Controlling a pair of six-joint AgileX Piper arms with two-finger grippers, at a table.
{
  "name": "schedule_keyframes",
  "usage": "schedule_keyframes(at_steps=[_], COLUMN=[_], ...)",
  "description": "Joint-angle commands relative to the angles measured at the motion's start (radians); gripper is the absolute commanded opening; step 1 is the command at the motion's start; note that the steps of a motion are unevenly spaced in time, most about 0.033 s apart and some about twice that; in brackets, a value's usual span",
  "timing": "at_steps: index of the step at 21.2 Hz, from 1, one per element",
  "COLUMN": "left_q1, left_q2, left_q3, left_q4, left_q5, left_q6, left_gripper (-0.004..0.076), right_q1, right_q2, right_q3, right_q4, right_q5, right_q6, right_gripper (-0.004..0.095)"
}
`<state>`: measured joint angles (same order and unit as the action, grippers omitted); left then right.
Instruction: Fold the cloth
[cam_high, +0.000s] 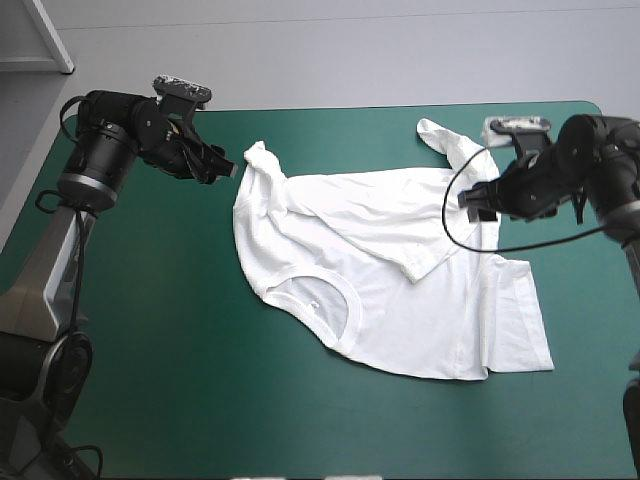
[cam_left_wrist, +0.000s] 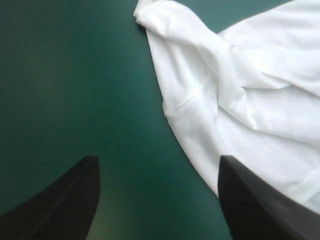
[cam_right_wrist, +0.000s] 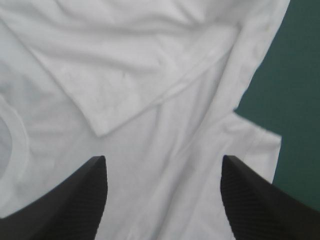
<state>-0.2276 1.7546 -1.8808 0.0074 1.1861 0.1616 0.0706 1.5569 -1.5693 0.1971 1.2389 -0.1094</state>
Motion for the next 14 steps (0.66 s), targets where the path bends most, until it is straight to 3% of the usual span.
schedule_keyframes(at_steps=[1, 7, 14], left_q1=[-0.002, -0.002, -0.002], left_q2=[0.001, 0.179, 0.386], left_q3=[-0.029, -0.029, -0.029], left_q4=[-0.002, 0.017, -0.075], left_q5=[-0.021, -0.093, -0.197], left_q6=[-0.008, -0.043, -0.053], left_gripper=[0.0494, 0.0494, 0.0494], right_q1=[-0.006, -0.006, -0.006], right_q2=[-0.14, -0.39, -0.538], right_q3=[0.172, 0.496, 0.645], right_q4=[0.017, 0.01, 0.022], right_q5=[-0.026, -0.031, 0.002], right_q6=[-0.015, 0.007, 0.015], right_gripper=[0.0602, 0.0602, 0.0602])
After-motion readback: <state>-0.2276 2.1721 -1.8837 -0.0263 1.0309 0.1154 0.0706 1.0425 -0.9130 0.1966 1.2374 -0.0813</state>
